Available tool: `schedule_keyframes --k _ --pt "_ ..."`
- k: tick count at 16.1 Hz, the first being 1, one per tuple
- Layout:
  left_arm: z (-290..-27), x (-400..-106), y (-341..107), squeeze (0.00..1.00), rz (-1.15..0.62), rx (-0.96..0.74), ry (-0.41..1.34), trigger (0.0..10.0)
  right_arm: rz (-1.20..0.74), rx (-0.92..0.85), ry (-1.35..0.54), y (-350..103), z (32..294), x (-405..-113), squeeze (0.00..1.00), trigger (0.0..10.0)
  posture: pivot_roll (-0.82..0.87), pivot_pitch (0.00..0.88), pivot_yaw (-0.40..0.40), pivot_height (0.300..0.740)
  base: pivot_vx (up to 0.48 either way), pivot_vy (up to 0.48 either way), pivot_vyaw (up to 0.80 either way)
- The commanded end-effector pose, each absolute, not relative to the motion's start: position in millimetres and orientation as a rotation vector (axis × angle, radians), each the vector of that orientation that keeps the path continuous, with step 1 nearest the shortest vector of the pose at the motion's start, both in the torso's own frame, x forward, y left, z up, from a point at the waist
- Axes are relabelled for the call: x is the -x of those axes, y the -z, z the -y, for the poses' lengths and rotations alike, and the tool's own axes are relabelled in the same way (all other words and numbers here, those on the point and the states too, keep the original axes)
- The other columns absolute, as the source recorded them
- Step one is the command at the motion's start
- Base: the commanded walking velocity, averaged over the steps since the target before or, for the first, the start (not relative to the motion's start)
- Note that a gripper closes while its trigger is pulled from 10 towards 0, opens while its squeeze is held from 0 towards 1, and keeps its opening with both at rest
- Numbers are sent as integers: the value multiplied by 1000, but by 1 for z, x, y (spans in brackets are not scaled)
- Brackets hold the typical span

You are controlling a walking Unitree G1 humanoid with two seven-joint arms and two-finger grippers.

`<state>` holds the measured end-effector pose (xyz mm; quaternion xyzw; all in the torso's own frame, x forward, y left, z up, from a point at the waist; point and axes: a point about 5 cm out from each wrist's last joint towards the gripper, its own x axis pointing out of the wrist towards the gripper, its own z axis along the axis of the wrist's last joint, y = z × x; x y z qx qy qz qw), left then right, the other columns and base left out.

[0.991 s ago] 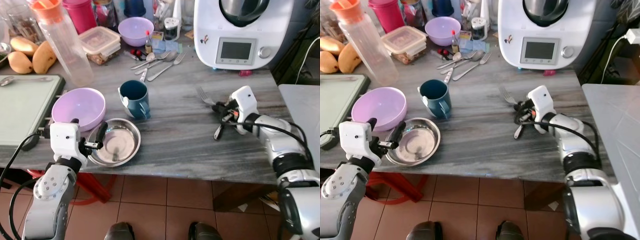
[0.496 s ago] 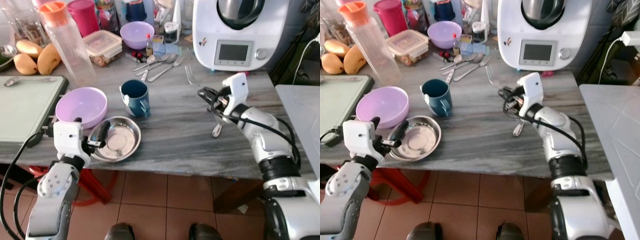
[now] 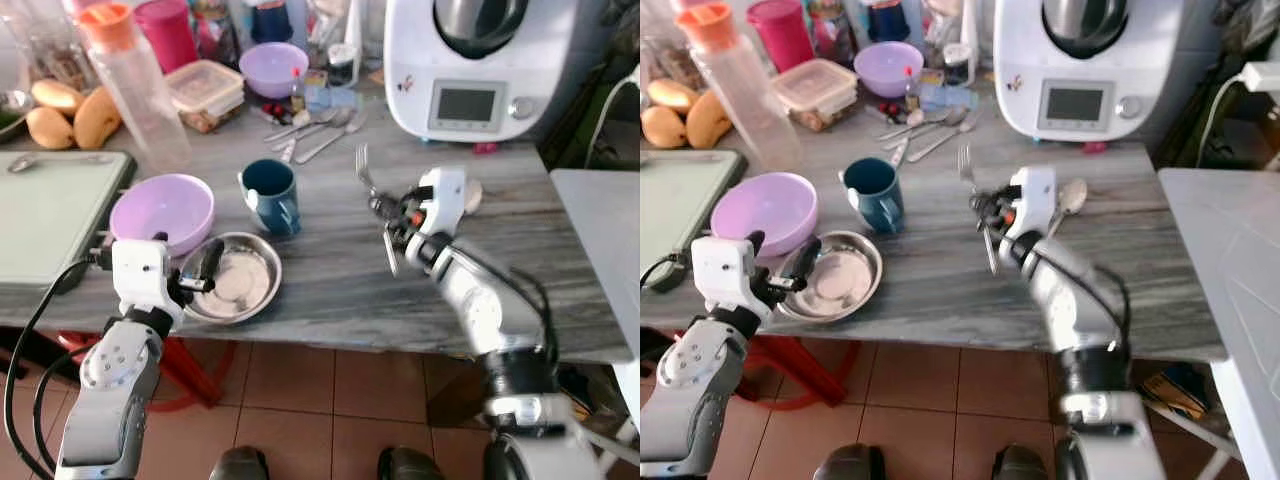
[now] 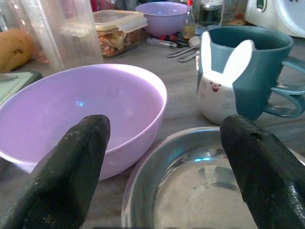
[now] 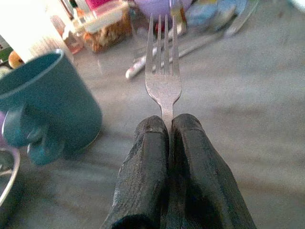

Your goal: Setting the table

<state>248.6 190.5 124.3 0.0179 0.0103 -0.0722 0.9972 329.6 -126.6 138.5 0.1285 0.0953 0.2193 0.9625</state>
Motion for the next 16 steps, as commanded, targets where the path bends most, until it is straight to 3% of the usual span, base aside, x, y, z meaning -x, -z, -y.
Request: schedule_keyframes --k 1,10,16 --pt "-192 -249 -124 0 -23 -56 146 10000 -187 -276 -440 -143 123 -327 0 0 38 50 68 740 0 0 0" --pt "-191 -252 -123 0 -17 -56 151 10000 -423 -497 -257 -118 95 -310 0 0 36 44 64 740 0 0 0" --pt "-189 -254 -123 0 -15 -53 153 10000 -563 -504 -258 -107 61 -308 0 0 32 43 57 740 0 0 0"
